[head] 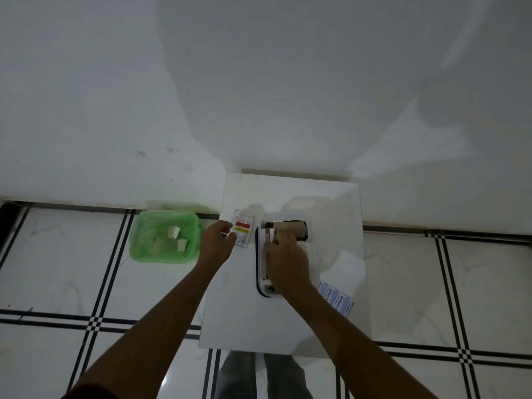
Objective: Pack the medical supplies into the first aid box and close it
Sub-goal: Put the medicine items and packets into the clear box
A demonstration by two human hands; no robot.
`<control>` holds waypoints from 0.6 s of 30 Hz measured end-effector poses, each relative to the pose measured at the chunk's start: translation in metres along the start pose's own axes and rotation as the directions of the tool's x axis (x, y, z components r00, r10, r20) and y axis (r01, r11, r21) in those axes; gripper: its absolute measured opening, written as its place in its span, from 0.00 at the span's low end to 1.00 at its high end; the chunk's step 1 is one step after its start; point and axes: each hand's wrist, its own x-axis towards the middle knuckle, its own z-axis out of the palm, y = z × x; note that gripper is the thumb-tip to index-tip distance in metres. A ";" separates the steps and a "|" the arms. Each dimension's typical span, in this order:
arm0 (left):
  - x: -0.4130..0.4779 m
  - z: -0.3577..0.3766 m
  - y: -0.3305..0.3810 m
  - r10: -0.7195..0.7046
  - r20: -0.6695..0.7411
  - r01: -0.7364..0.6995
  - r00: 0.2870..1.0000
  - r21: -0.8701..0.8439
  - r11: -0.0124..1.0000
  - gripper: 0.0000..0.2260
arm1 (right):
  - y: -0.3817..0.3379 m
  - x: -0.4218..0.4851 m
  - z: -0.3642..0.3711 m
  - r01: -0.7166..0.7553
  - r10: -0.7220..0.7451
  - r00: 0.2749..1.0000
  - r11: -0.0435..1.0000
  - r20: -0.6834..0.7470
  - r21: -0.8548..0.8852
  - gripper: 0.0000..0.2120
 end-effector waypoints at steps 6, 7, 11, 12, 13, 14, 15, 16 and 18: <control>0.023 0.021 0.003 -0.125 0.045 0.122 0.991 0.063 0.991 0.20 | 0.013 -0.008 -0.005 0.064 -0.050 0.996 0.975 0.068 -0.213 0.29; 0.028 0.025 -0.001 -0.144 0.036 0.140 0.989 0.099 0.985 0.24 | 0.013 -0.006 -0.004 0.073 -0.061 0.996 0.972 0.063 -0.225 0.29; 0.035 0.038 0.000 -0.177 0.007 0.172 0.984 0.192 0.966 0.33 | 0.013 0.001 0.001 0.085 -0.076 0.996 0.971 0.045 -0.224 0.22; 0.037 0.040 0.001 -0.196 0.011 0.191 0.981 0.190 0.963 0.35 | 0.015 0.002 0.001 0.063 -0.059 0.998 0.974 0.027 -0.217 0.20; 0.039 0.042 -0.002 -0.231 0.022 0.224 0.973 0.176 0.959 0.36 | 0.018 0.002 0.002 0.041 -0.041 0.999 0.981 0.006 -0.192 0.18; 0.045 0.048 -0.011 -0.264 0.028 0.257 0.964 0.147 0.955 0.37 | 0.021 0.001 0.003 0.028 -0.031 0.999 0.989 -0.024 -0.146 0.17; 0.049 0.051 -0.018 -0.281 0.037 0.274 0.959 0.132 0.953 0.35 | 0.024 0.000 0.002 0.020 -0.024 0.998 0.997 -0.060 -0.080 0.16; 0.048 0.048 -0.016 -0.281 0.038 0.274 0.959 0.120 0.954 0.30 | 0.028 -0.002 0.000 0.012 -0.013 0.995 1.000 -0.098 -0.009 0.15; 0.035 0.037 -0.001 -0.258 0.048 0.256 0.965 0.046 0.966 0.15 | 0.034 -0.008 -0.011 -0.012 0.035 0.983 0.992 -0.179 0.128 0.13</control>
